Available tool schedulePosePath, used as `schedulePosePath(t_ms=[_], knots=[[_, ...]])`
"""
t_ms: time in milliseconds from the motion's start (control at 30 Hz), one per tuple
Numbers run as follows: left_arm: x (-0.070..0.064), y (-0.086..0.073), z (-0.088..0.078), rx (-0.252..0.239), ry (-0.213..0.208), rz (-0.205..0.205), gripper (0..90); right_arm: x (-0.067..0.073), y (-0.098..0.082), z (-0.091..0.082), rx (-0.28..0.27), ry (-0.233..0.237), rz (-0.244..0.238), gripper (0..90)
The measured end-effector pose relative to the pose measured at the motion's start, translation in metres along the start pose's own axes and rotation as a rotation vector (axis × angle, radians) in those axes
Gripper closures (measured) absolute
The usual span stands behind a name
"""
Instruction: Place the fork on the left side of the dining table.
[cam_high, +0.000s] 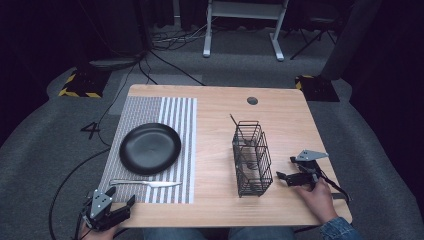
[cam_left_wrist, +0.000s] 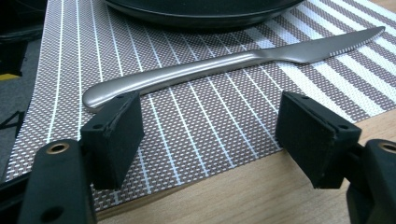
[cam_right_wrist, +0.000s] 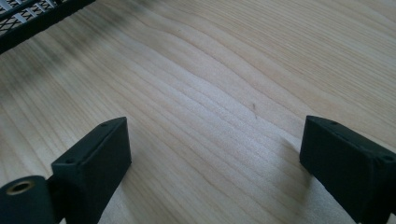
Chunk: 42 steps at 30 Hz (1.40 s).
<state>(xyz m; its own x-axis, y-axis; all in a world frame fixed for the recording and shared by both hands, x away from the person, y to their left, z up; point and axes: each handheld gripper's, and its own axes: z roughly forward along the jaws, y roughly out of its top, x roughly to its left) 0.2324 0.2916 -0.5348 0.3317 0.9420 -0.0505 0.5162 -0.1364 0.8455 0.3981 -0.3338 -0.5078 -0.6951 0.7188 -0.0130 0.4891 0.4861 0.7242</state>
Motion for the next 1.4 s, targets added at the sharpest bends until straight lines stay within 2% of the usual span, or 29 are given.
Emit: schedulePosePath(t_ms=[67,100,167,233,267,367,433,533,633,700,933,1000,1033,1067,1100,1233,1400], knots=[[0.001,0.001,-0.001,-0.002,-0.004,-0.015,24.0,0.0,0.0,0.0,0.0,0.0,0.0,9.0],[0.003,0.002,-0.003,-0.002,-0.008,-0.041,24.3,0.0,0.0,0.0,0.0,0.0,0.0,8.9],[0.004,0.005,-0.006,-0.009,-0.015,-0.066,24.5,0.0,0.0,0.0,0.0,0.0,0.0,8.9],[0.004,0.006,-0.008,-0.017,-0.017,-0.072,24.3,0.0,0.0,0.0,0.0,0.0,0.0,8.9],[0.001,0.012,-0.014,-0.049,-0.023,-0.069,24.2,0.0,0.0,0.0,0.0,0.0,0.0,9.0],[-0.003,0.021,-0.018,-0.072,-0.042,-0.059,24.3,0.0,0.0,0.0,0.0,0.0,0.0,8.9],[-0.006,0.027,-0.019,-0.064,-0.051,-0.036,24.0,0.0,0.0,0.0,0.0,0.0,0.0,8.9],[-0.012,0.036,-0.019,-0.024,-0.055,-0.005,24.3,0.0,0.0,0.0,0.0,-0.001,0.0,8.9],[-0.016,0.048,-0.02,0.007,-0.08,-0.008,25.9,0.0,0.0,0.0,0.0,-0.001,0.0,8.9],[-0.018,0.054,-0.021,0.01,-0.088,-0.015,26.4,0.0,0.0,0.0,0.0,-0.001,0.0,8.9],[-0.026,0.076,-0.022,-0.006,-0.122,0.002,26.4,0.0,0.0,0.0,0.0,-0.002,0.001,8.9],[-0.028,0.084,-0.022,-0.008,-0.148,-0.008,26.3,0.0,0.0,0.0,0.0,-0.001,0.001,8.9],[-0.028,0.084,-0.022,-0.008,-0.148,-0.008,26.3,0.0,0.0,0.0,0.0,-0.001,0.001,8.9],[-0.03,0.09,-0.021,0.002,-0.166,-0.002,26.3,0.0,0.0,0.0,0.0,-0.001,0.001,8.9],[-0.032,0.096,-0.021,-0.002,-0.165,0.017,26.0,0.0,0.0,0.0,0.0,-0.001,0.002,8.9],[-0.035,0.11,-0.016,-0.031,-0.19,0.023,25.4,0.0,0.0,0.0,0.0,-0.001,0.0,8.9],[-0.045,0.131,-0.009,-0.025,-0.199,0.089,21.6,0.0,0.0,0.0,0.0,-0.001,0.0,8.9]])
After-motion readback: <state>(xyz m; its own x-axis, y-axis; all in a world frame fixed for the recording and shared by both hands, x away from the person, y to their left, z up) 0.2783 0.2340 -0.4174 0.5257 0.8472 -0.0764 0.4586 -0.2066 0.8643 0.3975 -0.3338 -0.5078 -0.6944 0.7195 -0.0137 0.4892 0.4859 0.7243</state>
